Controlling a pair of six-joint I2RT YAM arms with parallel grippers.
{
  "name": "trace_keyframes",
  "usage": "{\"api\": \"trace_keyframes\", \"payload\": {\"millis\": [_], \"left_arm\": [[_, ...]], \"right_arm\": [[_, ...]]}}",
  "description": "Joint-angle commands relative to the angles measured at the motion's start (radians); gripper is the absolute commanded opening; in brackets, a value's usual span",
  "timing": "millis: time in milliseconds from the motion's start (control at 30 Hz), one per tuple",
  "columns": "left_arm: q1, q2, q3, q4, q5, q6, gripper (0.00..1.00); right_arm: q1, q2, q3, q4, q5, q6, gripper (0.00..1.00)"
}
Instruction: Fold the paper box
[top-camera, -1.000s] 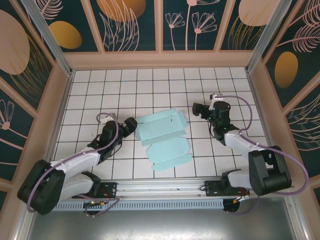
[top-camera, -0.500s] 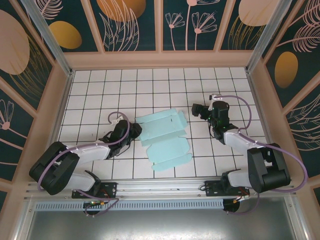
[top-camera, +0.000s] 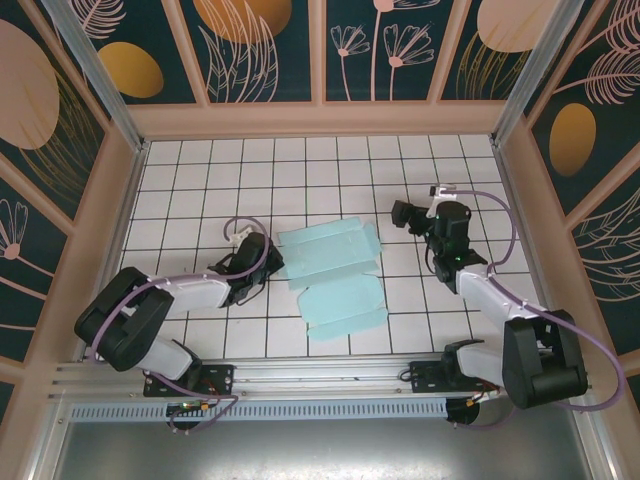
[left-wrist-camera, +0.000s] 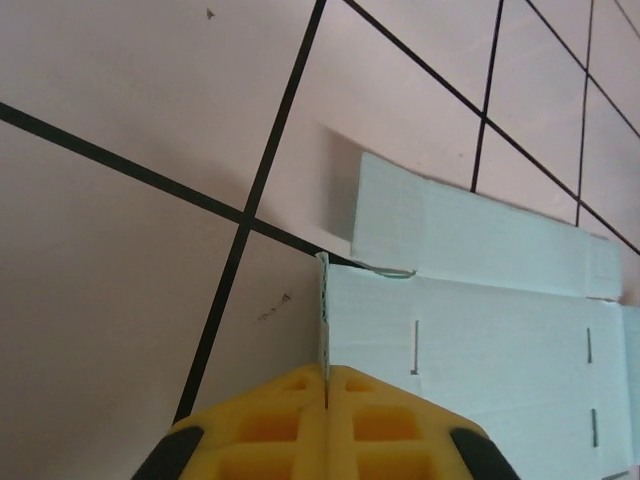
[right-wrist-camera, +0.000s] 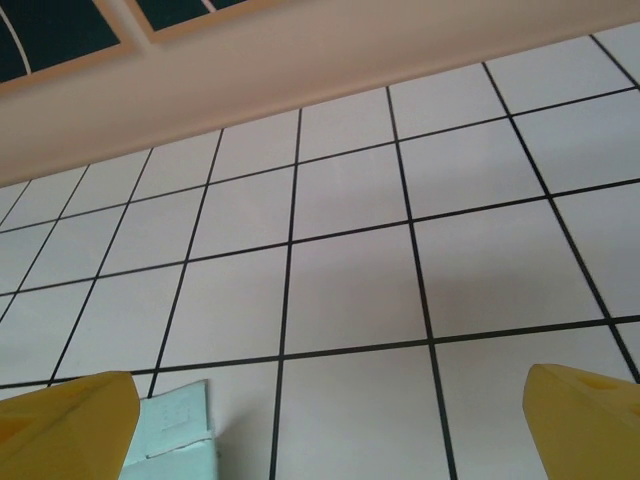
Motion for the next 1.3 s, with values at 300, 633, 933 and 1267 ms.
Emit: {"api": "trace_keyframes", "payload": {"millis": [300, 633, 933, 1267], "left_arm": [[0.024, 0.098, 0.262, -0.242, -0.081, 0.33, 0.0], [0.127, 0.298, 0.578, -0.376, 0.051, 0.837, 0.0], [0.139, 0.424, 0.763, -0.391, 0.22, 1.165, 0.0], [0.143, 0.345, 0.694, -0.322, 0.197, 1.058, 0.69]], "right_arm": [[-0.015, -0.022, -0.026, -0.002, -0.055, -0.035, 0.99], [-0.018, 0.017, -0.014, -0.004, -0.07, -0.045, 0.99], [-0.028, 0.061, 0.013, -0.015, -0.087, -0.05, 0.99], [-0.043, 0.086, 0.057, -0.028, -0.12, -0.044, 0.99]]}}
